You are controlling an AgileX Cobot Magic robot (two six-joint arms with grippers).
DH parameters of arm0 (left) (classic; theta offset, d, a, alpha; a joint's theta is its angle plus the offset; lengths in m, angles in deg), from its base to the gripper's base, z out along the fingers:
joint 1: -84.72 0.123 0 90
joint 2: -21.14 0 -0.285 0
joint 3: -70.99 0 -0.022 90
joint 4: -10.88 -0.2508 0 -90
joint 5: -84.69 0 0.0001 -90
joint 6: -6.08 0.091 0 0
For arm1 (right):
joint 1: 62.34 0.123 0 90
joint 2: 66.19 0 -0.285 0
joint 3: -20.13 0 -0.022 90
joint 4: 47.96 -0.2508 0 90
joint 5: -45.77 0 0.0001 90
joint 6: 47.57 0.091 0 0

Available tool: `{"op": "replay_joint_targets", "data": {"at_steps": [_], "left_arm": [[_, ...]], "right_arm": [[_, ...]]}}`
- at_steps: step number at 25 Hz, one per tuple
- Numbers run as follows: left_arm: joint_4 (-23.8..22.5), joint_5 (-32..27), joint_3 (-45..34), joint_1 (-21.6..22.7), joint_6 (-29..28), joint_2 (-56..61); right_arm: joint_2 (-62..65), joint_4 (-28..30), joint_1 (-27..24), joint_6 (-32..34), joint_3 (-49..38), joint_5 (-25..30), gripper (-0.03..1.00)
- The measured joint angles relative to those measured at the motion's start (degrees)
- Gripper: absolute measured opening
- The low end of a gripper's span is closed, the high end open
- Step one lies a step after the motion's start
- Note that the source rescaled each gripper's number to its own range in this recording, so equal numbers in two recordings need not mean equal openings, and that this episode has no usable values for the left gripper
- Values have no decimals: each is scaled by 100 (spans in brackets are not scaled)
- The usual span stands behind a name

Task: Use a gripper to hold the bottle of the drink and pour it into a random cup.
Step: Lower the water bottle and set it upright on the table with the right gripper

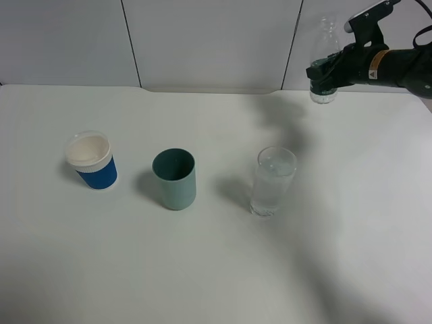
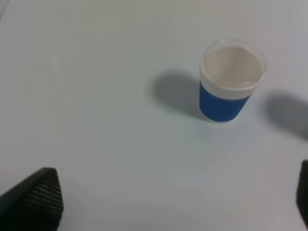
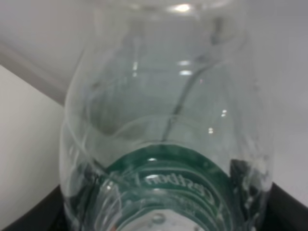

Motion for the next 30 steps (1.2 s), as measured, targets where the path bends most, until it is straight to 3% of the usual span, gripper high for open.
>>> {"op": "replay_joint_targets", "data": {"at_steps": [8,10,11,16,19,30], "left_arm": [[0,0,0,0,0,0],[0,0,0,0,0,0],[0,0,0,0,0,0],[0,0,0,0,0,0],[0,0,0,0,0,0],[0,0,0,0,0,0]], "right_arm": [[-194,-63,-17,18,0,30,1],[-286,-87,-17,18,-109,-579,1],[-286,-87,-17,18,-109,-579,1],[-527,-67,-17,-27,-397,-2122,1],[-671,-21,-17,-44,-475,-2639,1],[-883,1237,-17,402,-477,-2877,1]]}}
